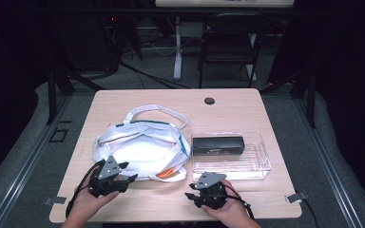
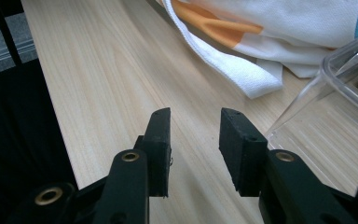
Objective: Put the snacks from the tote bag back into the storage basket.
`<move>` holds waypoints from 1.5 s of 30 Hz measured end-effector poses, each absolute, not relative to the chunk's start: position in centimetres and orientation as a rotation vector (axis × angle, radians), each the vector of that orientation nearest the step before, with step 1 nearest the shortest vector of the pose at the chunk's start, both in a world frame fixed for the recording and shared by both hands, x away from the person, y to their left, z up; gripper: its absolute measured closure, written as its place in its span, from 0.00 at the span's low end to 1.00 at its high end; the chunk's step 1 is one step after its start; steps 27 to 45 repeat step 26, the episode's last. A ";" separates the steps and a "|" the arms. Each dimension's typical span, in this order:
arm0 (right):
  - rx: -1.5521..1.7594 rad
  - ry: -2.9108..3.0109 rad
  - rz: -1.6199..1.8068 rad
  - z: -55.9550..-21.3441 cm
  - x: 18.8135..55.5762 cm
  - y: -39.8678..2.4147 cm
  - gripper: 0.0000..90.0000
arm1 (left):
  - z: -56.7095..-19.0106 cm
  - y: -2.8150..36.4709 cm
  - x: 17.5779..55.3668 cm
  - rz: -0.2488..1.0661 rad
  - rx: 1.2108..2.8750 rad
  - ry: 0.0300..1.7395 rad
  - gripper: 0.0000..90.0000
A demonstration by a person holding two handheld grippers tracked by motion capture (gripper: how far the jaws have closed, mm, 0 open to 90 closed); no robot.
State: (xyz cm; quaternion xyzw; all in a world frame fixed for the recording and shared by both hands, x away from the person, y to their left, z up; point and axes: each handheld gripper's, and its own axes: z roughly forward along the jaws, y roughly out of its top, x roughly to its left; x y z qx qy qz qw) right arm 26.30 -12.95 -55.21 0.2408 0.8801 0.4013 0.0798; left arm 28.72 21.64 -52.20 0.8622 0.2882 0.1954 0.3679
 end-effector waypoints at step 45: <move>0.703 2.644 1.235 -55.1 26.3 -13.1 0.69 | -51.9 21.7 28.6 0.525 2.199 0.740 0.49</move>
